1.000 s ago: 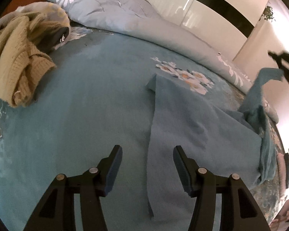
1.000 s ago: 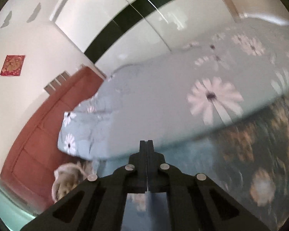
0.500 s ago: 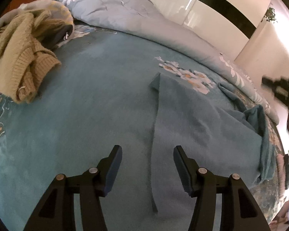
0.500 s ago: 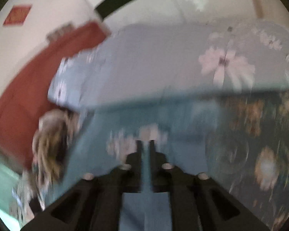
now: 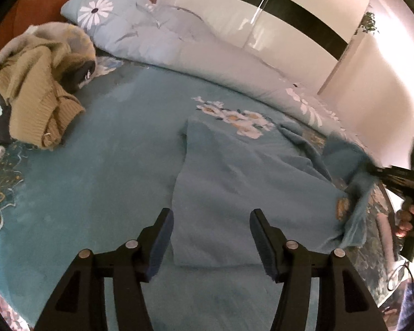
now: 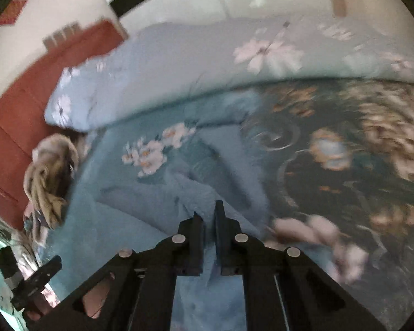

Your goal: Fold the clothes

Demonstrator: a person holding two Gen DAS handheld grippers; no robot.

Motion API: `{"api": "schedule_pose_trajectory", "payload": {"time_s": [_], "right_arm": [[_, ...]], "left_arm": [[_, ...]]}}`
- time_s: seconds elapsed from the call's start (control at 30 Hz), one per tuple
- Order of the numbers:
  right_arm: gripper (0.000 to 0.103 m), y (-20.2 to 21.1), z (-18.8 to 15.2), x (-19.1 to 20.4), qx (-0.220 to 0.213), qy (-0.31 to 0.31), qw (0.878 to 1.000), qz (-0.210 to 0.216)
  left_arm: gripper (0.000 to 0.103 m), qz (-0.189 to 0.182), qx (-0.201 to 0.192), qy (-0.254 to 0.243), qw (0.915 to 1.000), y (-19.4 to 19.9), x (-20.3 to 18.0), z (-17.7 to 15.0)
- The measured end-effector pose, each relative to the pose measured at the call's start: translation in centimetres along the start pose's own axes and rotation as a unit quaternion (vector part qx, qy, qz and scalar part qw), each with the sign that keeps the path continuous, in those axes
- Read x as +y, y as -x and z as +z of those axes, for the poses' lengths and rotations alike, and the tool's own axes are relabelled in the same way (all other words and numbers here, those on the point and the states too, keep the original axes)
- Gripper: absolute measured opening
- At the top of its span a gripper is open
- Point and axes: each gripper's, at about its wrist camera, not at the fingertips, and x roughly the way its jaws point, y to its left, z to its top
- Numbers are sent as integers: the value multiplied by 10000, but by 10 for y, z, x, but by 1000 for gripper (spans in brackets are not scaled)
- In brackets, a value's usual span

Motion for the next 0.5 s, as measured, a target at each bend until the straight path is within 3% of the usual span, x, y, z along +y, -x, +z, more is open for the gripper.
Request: {"api": "schedule_pose_trajectory", "payload": {"time_s": [0.1, 0.23, 0.33, 0.5], "right_arm": [[6, 67, -24, -20, -477, -271, 9984, -143], [6, 130, -71, -47, -729, -535, 9947, -493], [6, 145, -117, -70, -506, -803, 9928, -734], [6, 123, -176, -101, 202, -1398, 9871, -759]], "left_arm": [[63, -96, -25, 18, 9999, 9, -5, -7], [63, -227, 1, 15, 9997, 18, -11, -18], [63, -304, 48, 39, 9995, 20, -13, -26], [63, -267, 143, 53, 9995, 18, -13, -32]]}}
